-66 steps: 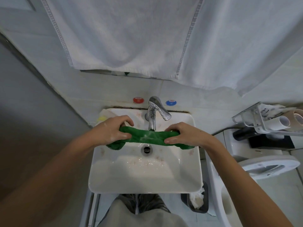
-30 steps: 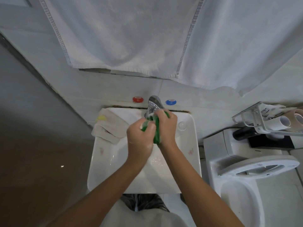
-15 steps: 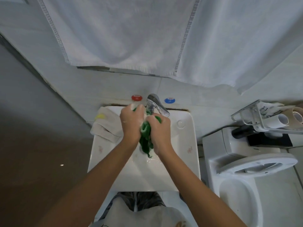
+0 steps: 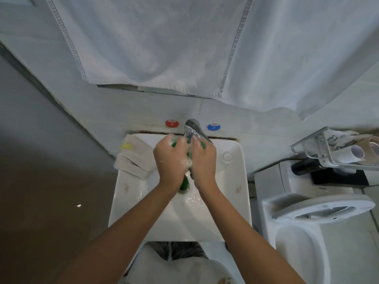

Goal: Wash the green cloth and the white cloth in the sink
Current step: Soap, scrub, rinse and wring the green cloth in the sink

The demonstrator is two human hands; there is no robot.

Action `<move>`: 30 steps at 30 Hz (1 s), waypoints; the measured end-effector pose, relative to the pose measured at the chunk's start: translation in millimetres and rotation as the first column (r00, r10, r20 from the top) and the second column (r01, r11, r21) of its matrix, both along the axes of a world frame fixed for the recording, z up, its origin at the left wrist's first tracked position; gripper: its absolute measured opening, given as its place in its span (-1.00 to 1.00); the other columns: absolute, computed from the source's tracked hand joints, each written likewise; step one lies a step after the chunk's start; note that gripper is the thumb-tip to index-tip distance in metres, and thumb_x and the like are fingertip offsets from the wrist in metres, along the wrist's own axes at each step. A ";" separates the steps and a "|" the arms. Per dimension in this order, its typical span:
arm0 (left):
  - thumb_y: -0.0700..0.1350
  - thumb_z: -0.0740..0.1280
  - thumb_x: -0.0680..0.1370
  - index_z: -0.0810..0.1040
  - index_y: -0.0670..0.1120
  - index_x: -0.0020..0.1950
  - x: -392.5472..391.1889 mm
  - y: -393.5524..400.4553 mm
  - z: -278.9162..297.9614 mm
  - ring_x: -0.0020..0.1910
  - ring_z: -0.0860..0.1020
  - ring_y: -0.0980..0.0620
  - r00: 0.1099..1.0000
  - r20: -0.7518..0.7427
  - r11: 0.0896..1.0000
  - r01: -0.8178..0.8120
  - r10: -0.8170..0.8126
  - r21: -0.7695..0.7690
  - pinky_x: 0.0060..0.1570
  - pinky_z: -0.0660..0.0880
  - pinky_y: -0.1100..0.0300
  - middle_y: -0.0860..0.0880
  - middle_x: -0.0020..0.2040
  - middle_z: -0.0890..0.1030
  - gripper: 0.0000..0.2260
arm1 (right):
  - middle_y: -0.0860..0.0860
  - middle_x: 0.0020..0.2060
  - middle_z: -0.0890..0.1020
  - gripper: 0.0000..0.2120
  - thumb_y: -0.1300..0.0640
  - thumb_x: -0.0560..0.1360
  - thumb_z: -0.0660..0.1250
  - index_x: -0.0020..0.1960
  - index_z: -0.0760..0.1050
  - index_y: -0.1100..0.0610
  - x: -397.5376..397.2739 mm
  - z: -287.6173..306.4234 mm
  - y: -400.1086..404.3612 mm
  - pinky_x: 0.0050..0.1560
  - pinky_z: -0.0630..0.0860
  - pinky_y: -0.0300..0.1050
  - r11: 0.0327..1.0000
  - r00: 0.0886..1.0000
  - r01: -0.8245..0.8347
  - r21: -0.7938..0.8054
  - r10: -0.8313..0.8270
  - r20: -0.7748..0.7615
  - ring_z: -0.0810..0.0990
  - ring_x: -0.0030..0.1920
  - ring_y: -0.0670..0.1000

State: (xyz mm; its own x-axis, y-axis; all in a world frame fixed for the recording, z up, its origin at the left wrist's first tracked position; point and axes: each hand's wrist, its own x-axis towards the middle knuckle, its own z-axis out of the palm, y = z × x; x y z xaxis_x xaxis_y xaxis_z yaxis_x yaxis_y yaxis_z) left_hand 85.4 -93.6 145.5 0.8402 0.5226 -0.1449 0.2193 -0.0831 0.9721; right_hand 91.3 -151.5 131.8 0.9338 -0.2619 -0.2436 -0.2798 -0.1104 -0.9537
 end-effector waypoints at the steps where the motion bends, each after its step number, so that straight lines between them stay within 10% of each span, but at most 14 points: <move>1: -0.29 0.25 0.45 0.22 -0.07 -0.46 7.3 3.5 -1.8 -0.48 0.19 0.12 1.000 -0.021 1.000 -0.021 0.021 0.012 -0.44 0.19 0.18 0.05 -0.52 0.24 -0.66 | 0.02 -0.50 0.34 -0.65 0.24 0.58 0.17 -0.39 0.32 0.14 -5.9 0.3 -0.4 -0.45 0.23 -0.18 0.999 0.999 -0.031 0.007 0.031 0.006 0.28 -0.47 -0.04; 30: -0.29 0.24 0.46 0.23 -0.07 -0.46 9.2 10.7 2.6 -0.49 0.20 0.11 0.998 -0.047 0.996 0.053 -0.050 0.071 -0.41 0.20 0.17 0.04 -0.51 0.25 -0.66 | -0.10 -0.56 0.29 -0.63 0.32 0.49 0.21 -0.45 0.26 0.08 -16.9 12.0 -1.8 -0.46 0.22 -0.23 0.991 0.996 -0.090 0.100 0.088 0.023 0.24 -0.48 -0.06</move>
State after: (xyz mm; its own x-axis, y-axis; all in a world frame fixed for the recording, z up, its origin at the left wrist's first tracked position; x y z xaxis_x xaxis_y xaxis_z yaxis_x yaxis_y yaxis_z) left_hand 94.6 -82.9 148.1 0.8595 0.4896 -0.1468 0.2568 -0.1654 0.9522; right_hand 74.3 -153.3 143.8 0.9570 -0.1525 -0.2469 -0.2552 -0.0372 -0.9662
